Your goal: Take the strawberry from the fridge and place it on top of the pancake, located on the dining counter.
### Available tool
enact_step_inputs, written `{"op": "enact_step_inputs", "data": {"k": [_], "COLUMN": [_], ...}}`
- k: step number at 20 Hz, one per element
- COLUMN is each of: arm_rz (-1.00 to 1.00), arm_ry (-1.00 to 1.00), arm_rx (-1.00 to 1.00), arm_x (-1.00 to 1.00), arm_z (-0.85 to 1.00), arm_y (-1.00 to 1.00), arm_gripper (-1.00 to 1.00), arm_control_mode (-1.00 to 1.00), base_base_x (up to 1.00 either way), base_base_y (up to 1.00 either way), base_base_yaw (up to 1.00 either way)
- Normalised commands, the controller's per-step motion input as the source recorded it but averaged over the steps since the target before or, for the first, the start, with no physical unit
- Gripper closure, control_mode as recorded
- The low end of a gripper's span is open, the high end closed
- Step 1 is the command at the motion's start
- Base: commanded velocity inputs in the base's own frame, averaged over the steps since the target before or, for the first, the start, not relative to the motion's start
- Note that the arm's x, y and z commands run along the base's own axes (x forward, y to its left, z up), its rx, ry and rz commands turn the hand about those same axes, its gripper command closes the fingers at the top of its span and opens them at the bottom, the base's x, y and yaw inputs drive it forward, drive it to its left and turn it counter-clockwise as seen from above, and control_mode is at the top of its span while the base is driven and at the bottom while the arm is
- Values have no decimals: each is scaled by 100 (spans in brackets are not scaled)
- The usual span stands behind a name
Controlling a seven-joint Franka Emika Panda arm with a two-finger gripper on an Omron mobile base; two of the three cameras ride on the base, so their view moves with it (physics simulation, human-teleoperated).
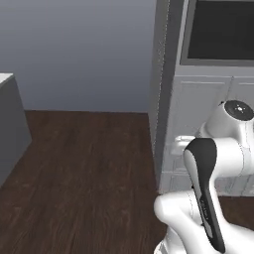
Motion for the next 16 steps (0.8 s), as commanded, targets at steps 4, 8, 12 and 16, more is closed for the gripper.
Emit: {"op": "enact_step_inputs", "data": {"k": [4, 8, 12, 16], "arm_rz": [0, 0, 0, 0], "arm_ry": [0, 0, 0, 0], "arm_rx": [0, 0, 0, 0], "arm_x": [0, 0, 0, 0], "arm_z": [0, 0, 0, 0], "arm_y": [0, 0, 0, 0], "arm_gripper": [100, 100, 100, 100], "arm_control_mode": [100, 100, 100, 100], "base_base_x": [100, 100, 100, 100], "base_base_y": [14, -2, 5, 48], "base_base_yaw": [45, 28, 10, 0]}}
